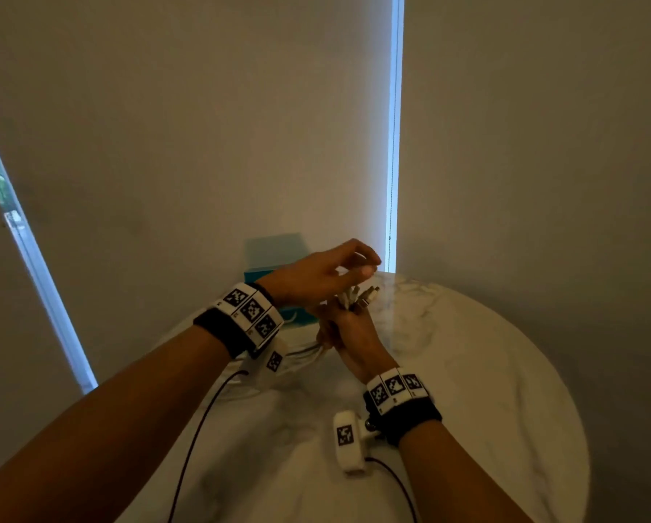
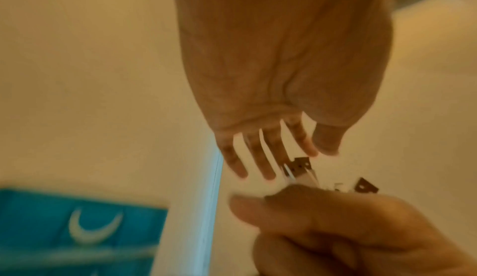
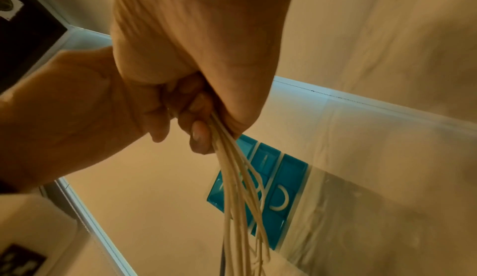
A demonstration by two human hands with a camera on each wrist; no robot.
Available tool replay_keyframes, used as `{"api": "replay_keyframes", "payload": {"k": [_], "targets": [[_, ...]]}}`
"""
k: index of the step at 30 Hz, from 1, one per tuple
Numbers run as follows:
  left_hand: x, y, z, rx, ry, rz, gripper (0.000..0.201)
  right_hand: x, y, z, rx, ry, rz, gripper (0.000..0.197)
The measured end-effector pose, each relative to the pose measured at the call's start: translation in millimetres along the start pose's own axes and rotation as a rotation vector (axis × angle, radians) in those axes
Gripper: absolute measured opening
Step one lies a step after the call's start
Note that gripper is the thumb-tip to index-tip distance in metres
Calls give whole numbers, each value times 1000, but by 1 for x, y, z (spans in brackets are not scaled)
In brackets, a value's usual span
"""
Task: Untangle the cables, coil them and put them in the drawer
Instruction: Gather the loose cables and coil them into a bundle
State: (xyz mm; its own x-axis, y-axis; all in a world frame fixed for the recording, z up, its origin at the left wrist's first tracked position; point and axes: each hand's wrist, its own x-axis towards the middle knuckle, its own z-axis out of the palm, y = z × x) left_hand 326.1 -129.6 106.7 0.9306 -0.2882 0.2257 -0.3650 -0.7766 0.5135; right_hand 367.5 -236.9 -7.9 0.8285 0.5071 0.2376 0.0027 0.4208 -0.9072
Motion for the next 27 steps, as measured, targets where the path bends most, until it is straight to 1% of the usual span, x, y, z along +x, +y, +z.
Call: {"api": "replay_keyframes", "payload": {"k": [1, 2, 3, 4, 5, 6, 7, 8, 9, 10, 11, 12, 13, 14, 15, 16, 17, 18, 19, 20, 22, 23, 25, 27], "targets": [[-2, 1, -5, 113, 68, 64, 30, 1, 0, -1, -2, -19, -1, 12], [-3, 2, -10, 249, 90, 121, 26, 0, 3, -3, -28, -26, -8, 12], [-3, 3, -14, 378, 66, 150, 23, 3, 6, -6, -56, -39, -16, 16], [-3, 5, -16, 484, 17, 150, 23, 2, 7, -6, -67, -43, -34, 25], [-2, 8, -16, 560, -29, 135, 25, 8, 13, -11, -79, -39, -54, 30], [-1, 11, -16, 607, -60, 120, 29, 18, 19, -11, -89, -22, -77, 23], [-1, 13, -15, 633, -76, 111, 32, 23, 18, -10, -104, -190, -105, 9], [-1, 14, -14, 651, -74, 117, 34, 18, 16, -15, -57, -290, -210, 10], [-2, 17, -13, 670, -59, 132, 34, 29, 22, -30, -13, -295, -288, 22], [-1, 18, -13, 681, -31, 146, 33, 35, 29, -32, 48, -343, -242, 39], [-1, 19, -12, 679, 1, 148, 30, 26, 27, -31, 73, -348, -118, 42], [-1, 20, -12, 666, 31, 141, 25, 22, 26, -14, 94, -417, -91, 25], [-1, 20, -11, 642, 58, 128, 19, 19, 14, -4, 42, -441, -71, 7], [0, 20, -10, 605, 88, 120, 15, 12, 11, 0, -40, -292, -62, 27], [0, 21, -9, 552, 118, 110, 10, 5, 12, 0, -94, -128, -56, 38], [0, 21, -7, 506, 146, 105, 6, 3, 13, 1, -81, -31, -67, 42], [0, 23, -6, 483, 158, 102, 3, -1, 13, 1, -99, -9, -54, 46], [1, 24, -4, 477, 140, 85, 4, -7, 11, 3, -90, -4, -44, 49], [1, 25, -3, 464, 98, 46, 9, -2, 16, 3, -62, 27, -40, 54], [1, 27, -1, 433, 53, -5, 16, -4, 18, 2, -33, 11, -44, 58], [0, 31, 0, 322, 9, -66, 23, -3, 15, 3, -38, 31, -31, 64], [-1, 35, 1, 237, -5, -76, 24, -3, 14, 1, -18, 11, -20, 65], [0, 38, 4, 119, -62, -94, 31, -1, 13, 3, -62, 59, 12, 66], [1, 38, 9, 121, -166, -158, 41, 5, 15, 8, -179, 101, 36, 60]]}}
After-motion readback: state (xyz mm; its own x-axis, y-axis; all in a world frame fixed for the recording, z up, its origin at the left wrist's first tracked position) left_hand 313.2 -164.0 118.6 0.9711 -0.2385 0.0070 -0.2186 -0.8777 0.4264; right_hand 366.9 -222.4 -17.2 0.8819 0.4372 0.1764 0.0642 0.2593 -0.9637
